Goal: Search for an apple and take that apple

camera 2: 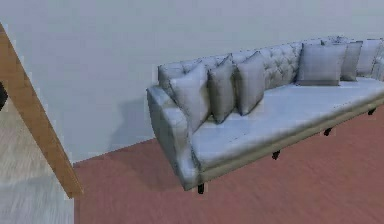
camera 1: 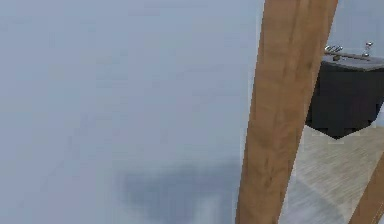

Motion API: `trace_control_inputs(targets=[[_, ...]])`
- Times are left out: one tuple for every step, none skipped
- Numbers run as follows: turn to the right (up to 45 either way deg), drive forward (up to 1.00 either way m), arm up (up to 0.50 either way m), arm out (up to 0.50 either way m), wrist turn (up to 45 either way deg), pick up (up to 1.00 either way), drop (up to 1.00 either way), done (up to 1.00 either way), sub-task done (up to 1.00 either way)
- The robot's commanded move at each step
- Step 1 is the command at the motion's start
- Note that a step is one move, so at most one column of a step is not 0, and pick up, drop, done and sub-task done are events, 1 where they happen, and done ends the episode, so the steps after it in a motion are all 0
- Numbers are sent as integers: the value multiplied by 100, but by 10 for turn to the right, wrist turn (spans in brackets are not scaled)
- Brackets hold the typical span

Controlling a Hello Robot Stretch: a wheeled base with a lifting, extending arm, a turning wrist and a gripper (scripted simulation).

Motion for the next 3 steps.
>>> trace_control_inputs(targets=[[450,0,0,0,0,0,0,0,0],[450,0,0,0,0,0,0,0,0],[450,0,0,0,0,0,0,0,0]])
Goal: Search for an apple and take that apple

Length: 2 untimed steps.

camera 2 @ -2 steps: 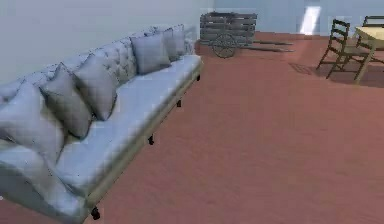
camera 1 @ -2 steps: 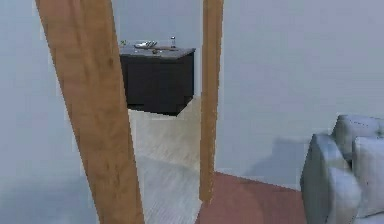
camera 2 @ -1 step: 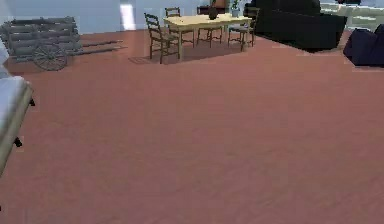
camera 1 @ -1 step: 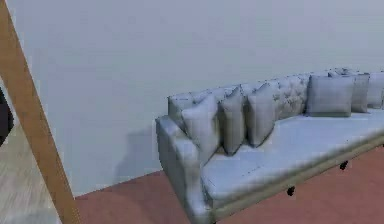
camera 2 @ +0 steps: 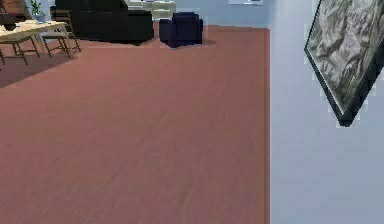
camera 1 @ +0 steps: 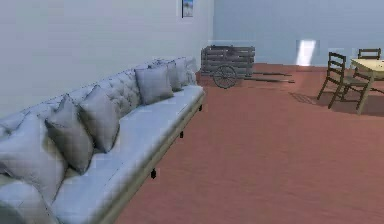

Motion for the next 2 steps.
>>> trace_control_inputs(targets=[[180,0,0,0,0,0,0,0,0],[0,15,0,0,0,0,0,0,0]])
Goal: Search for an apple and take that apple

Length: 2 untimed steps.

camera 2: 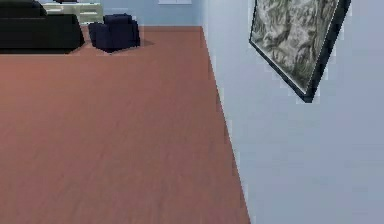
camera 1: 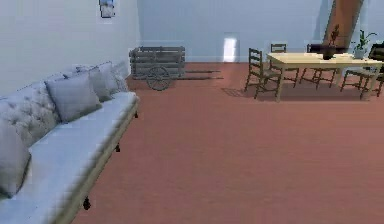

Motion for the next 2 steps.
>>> trace_control_inputs(targets=[[-450,0,0,0,0,0,0,0,0],[-450,0,0,0,0,0,0,0,0]])
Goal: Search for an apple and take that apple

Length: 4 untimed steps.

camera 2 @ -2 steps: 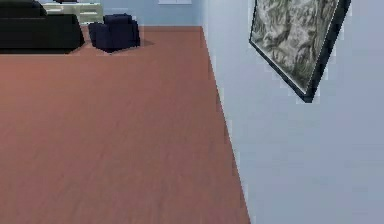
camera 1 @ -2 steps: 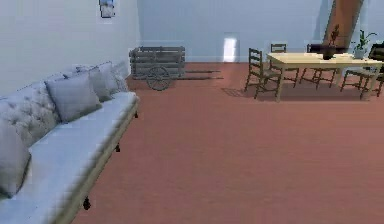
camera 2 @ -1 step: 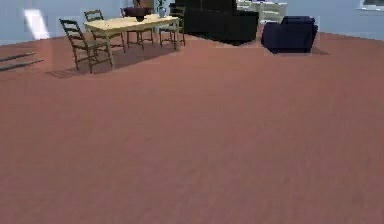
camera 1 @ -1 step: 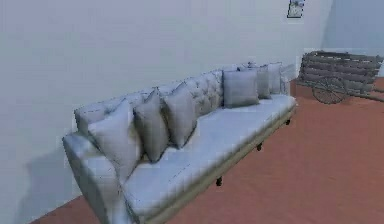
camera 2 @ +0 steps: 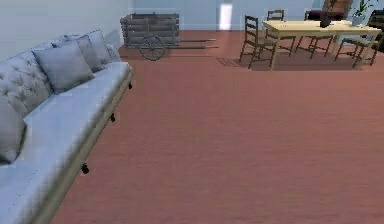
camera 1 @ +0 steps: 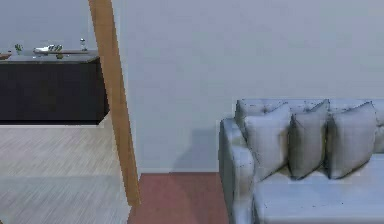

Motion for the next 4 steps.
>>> trace_control_inputs(targets=[[0,30,0,0,0,0,0,0,0],[0,30,0,0,0,0,0,0,0],[-450,0,0,0,0,0,0,0,0],[-150,0,0,0,0,0,0,0,0]])
